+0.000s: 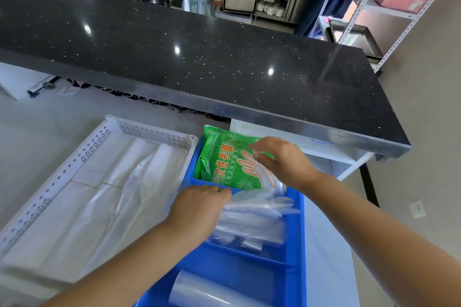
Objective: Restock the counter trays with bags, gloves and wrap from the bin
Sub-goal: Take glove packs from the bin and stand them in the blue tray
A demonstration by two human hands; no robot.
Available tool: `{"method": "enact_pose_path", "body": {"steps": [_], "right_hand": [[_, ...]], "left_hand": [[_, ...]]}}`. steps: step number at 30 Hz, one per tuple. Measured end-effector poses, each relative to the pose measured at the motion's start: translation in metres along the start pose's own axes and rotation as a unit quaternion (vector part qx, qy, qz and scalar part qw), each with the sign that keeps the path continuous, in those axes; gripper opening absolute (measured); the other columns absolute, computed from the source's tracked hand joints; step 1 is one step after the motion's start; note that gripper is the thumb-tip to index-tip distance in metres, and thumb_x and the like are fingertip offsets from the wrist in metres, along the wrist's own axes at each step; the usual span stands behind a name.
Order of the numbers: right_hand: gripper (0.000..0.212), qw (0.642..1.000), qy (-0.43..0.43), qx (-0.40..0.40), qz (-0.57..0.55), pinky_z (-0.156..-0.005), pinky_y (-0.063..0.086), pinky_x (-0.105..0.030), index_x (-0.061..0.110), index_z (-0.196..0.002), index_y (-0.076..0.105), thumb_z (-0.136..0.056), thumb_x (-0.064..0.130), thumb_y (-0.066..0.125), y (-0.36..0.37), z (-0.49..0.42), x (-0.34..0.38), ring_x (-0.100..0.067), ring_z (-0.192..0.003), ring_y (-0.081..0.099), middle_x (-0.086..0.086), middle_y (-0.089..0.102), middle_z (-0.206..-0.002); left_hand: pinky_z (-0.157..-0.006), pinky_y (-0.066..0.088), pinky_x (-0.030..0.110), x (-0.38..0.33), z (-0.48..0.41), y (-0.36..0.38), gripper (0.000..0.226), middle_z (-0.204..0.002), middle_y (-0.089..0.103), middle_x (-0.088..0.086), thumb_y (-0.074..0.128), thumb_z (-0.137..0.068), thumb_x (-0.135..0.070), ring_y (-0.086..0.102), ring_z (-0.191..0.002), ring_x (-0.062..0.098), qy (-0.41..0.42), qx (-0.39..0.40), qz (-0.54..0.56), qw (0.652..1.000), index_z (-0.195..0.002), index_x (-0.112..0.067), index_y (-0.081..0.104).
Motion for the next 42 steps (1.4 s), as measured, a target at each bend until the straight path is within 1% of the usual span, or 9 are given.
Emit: {"method": "enact_pose_path", "body": {"steps": [3,7,10,20,27,33,37,40,42], "right_hand": [[0.035,0.996,-0.012,0.064,-0.062,-0.076,0.046,-0.022,0.017,-0.110,0.067,-0.085,0.040,0.061,-0.013,0.026,0.019,-0.016,-0.092,0.066,-0.001,0.072,-0.104],[0.041,0.983,-0.053,0.085,0.152,-0.070,0.049,-0.031,0.018,-0.107,0.066,-0.069,0.030,0.075,-0.008,0.044,0.027,-0.027,-0.080,0.065,-0.004,0.072,-0.090],[0.025,0.981,-0.022,-0.002,0.191,-0.048,0.046,-0.025,0.014,-0.071,0.068,-0.052,0.002,0.079,-0.007,0.044,0.020,-0.029,-0.049,0.059,-0.005,0.064,-0.056],[0.022,0.976,0.064,-0.047,0.204,-0.040,0.044,-0.024,0.012,-0.058,0.067,-0.045,-0.001,0.077,0.018,0.051,0.006,-0.028,-0.038,0.054,-0.007,0.061,-0.047],[0.009,0.965,0.180,-0.050,0.185,-0.052,0.038,-0.033,0.009,-0.078,0.068,-0.072,0.007,0.062,0.000,0.046,0.000,-0.042,-0.066,0.058,-0.018,0.066,-0.069],[0.017,0.962,0.090,-0.120,0.227,-0.050,0.045,-0.030,0.010,-0.060,0.066,-0.052,-0.004,0.072,-0.037,0.037,0.021,-0.033,-0.045,0.055,-0.009,0.060,-0.049],[0.016,0.954,0.093,-0.148,0.242,-0.048,0.043,-0.028,0.008,-0.059,0.065,-0.054,-0.007,0.068,-0.049,0.033,0.027,-0.034,-0.043,0.052,-0.010,0.059,-0.048],[0.015,0.952,0.113,-0.174,0.224,-0.048,0.031,-0.024,0.006,-0.055,0.060,-0.055,-0.007,0.067,-0.045,0.034,0.029,-0.036,-0.042,0.047,-0.011,0.056,-0.047],[0.014,0.953,0.125,-0.177,0.209,-0.050,0.035,-0.025,0.005,-0.055,0.057,-0.056,-0.006,0.065,-0.039,0.035,0.031,-0.037,-0.044,0.048,-0.012,0.057,-0.048]], "left_hand": [[-0.036,0.020,0.017,0.006,-0.016,-0.005,0.038,-0.045,0.056,-0.001,0.082,-0.025,-0.006,0.052,-0.035,0.016,-0.020,0.008,-0.022,1.000,-0.053,-0.020,0.059],[-0.051,0.026,0.028,0.012,-0.044,0.000,0.014,-0.087,0.059,0.003,0.059,-0.073,-0.006,0.060,-0.075,0.031,-0.045,0.000,0.047,0.998,-0.082,-0.016,0.056],[-0.055,0.028,0.028,0.016,-0.064,-0.004,0.010,-0.093,0.059,0.001,0.056,-0.076,-0.015,0.060,-0.083,0.029,-0.038,-0.005,0.039,0.999,-0.086,-0.018,0.057],[-0.079,0.039,0.033,0.069,-0.063,0.011,0.013,-0.084,0.069,0.006,0.060,-0.076,-0.005,0.061,-0.086,0.030,-0.026,0.017,0.013,0.999,-0.082,-0.017,0.064],[-0.100,0.036,0.044,0.067,-0.050,-0.007,0.087,-0.130,0.055,0.008,0.084,-0.056,-0.031,0.049,-0.120,0.030,-0.015,-0.118,0.003,0.993,-0.133,-0.015,0.046],[-0.102,0.030,0.038,0.052,-0.059,-0.036,0.069,-0.124,0.059,0.009,0.079,-0.064,-0.028,0.052,-0.116,0.028,0.033,-0.239,-0.003,0.970,-0.126,-0.012,0.053],[-0.080,0.038,0.035,0.037,-0.049,-0.045,0.037,-0.095,0.065,0.012,0.071,-0.071,-0.012,0.048,-0.090,0.025,0.062,-0.398,0.059,0.913,-0.105,-0.011,0.058],[-0.076,0.040,0.028,0.017,-0.040,-0.029,0.014,-0.086,0.063,0.007,0.065,-0.078,-0.009,0.049,-0.084,0.019,0.069,-0.308,0.185,0.931,-0.091,-0.010,0.063],[-0.080,0.045,0.023,0.005,-0.035,-0.014,0.013,-0.093,0.063,-0.001,0.062,-0.084,-0.010,0.055,-0.088,0.013,-0.063,-0.174,0.388,0.903,-0.097,-0.012,0.062]]}}
Point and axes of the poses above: each hand's wrist, its own z-axis away from the middle knuckle, its own y-axis out of the palm, x = y × z, the point moved 2 cm from there along -z, towards the middle knuckle
